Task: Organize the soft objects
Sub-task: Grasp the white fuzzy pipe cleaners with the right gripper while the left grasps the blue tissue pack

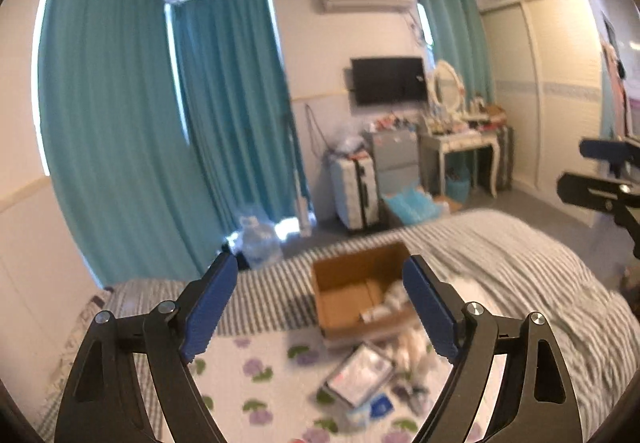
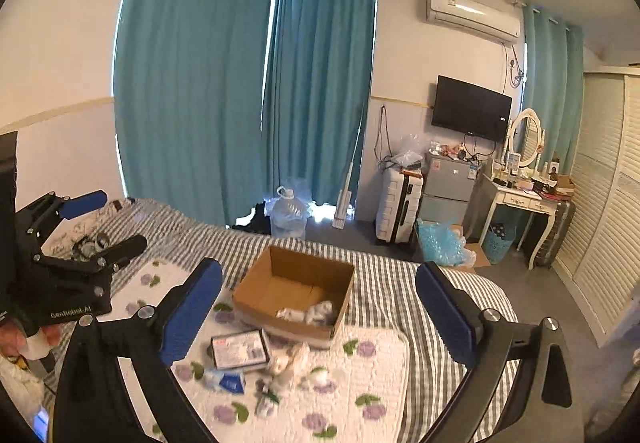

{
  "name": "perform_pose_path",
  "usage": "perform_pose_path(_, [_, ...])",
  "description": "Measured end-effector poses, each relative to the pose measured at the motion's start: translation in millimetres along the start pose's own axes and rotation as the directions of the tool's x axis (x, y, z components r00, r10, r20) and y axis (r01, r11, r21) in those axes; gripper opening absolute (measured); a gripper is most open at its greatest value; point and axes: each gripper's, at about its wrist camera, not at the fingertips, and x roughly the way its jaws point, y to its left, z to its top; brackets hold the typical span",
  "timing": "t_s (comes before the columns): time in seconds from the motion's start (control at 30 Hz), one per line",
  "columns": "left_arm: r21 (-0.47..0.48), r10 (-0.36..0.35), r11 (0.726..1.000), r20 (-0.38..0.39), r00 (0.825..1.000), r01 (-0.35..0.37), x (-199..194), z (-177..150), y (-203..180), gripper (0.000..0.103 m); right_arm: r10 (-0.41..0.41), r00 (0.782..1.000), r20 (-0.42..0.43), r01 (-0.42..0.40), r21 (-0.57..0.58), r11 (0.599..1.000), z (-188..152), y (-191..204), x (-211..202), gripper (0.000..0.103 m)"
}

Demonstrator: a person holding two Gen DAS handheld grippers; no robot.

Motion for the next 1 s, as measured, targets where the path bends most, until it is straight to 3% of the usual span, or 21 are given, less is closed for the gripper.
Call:
perform_pose_path(0.13, [-0.036,0.012,0.999,-0.06,0.998,-0.014,-4.9,-35.5,-5.7,0.086,-0.022,0.999,-0.043,0.02,-0.034,0.999,-33.5,13.7,-6.7,0.098])
perform_pose_path(0.2, [-0.026,-0.017,1.0,-0.119,0.993,0.014,3.9,-57.1,-9.4,0.086,-0.053,0.996,-0.074,0.049,-0.052,0.997,-55.9,21.4,1.0,0.098])
perform_pose_path(0.3, [-0.021,0.011,1.0,-0.106,0.994,-0.013,3.2,-87.1,-17.8,0.086,-0.068,0.99,-0.122,0.06,-0.065,0.996,-90.2,29.0,21.4,0.098])
perform_pose_path(0.47, [-0.046,-0.038,0.999,-0.195,0.98,0.029,36.8,-142.4,-25.9,0.086,-0.012,0.981,-0.191,0.017,0.026,1.0,-137.9,32.9,71.8,0.098])
perform_pose_path(0.63, [-0.105,-0.052,0.994,-0.247,0.968,0.026,74.0,-191.6,-23.6,0.086,0.036,0.958,-0.285,-0.009,0.096,0.995,-180.9,36.5,134.7,0.098])
perform_pose_path(0.73, [-0.087,0.01,0.996,-0.271,0.963,-0.035,100.0,-210.6,-23.2,0.086,0.058,0.938,-0.341,-0.016,0.125,0.992,-211.3,36.6,172.6,0.097])
perform_pose_path(0.8, [-0.094,-0.006,0.995,-0.31,0.951,-0.024,117.3,-223.0,-25.1,0.086,0.062,0.93,-0.361,-0.008,0.15,0.989,-231.9,32.5,195.8,0.096])
perform_pose_path(0.9, [-0.111,-0.033,0.994,-0.341,0.94,-0.005,136.2,-242.4,-28.0,0.086,0.096,0.901,-0.422,-0.024,0.174,0.985,-261.2,27.8,229.4,0.082])
perform_pose_path(1.0, [-0.137,-0.067,0.99,-0.375,0.924,0.016,152.8,-259.2,-30.0,0.086,0.157,0.882,-0.444,-0.065,0.216,0.974,-278.8,28.0,250.2,0.081])
